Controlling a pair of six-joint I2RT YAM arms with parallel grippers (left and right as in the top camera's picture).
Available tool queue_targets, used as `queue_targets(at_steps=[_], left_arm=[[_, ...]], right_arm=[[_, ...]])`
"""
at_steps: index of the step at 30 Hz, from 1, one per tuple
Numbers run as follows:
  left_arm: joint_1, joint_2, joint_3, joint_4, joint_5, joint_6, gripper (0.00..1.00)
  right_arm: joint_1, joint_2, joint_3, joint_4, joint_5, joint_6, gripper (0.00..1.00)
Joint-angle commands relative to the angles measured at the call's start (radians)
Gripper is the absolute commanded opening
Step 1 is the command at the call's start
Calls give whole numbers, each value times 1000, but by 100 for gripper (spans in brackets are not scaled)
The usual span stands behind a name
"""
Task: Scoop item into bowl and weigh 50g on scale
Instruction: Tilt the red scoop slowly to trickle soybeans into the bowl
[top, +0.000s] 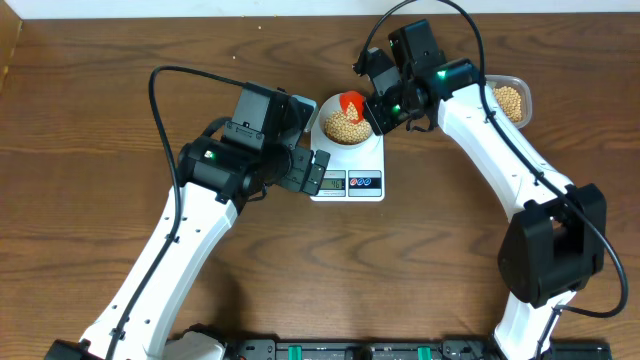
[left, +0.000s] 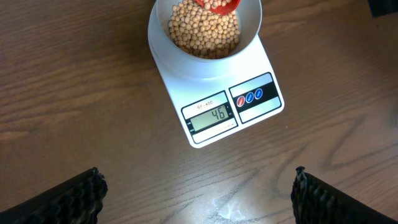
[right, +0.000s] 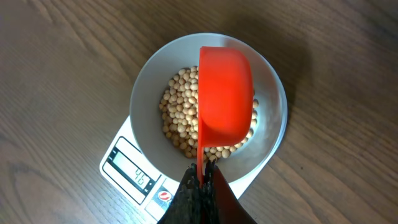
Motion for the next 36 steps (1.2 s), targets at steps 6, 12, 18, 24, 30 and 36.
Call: queue_targets(at_steps=[6, 12, 18, 24, 30, 36], left_arm=[[2, -5, 7, -3, 8, -8, 97], [2, -5, 7, -3, 8, -8, 97], [2, -5, 7, -3, 9, -8, 97], [2, -5, 7, -3, 8, -8, 97], [2, -5, 7, -3, 8, -8, 97], [2, -5, 7, -3, 8, -8, 97]], right_arm=[[3, -39, 6, 3, 2, -35, 1], [3, -39, 6, 3, 2, -42, 1], [3, -39, 6, 3, 1, -64, 1], [3, -39, 6, 2, 1, -85, 1], [3, -39, 6, 2, 1, -98, 1], [3, -39, 6, 2, 0, -101, 1]])
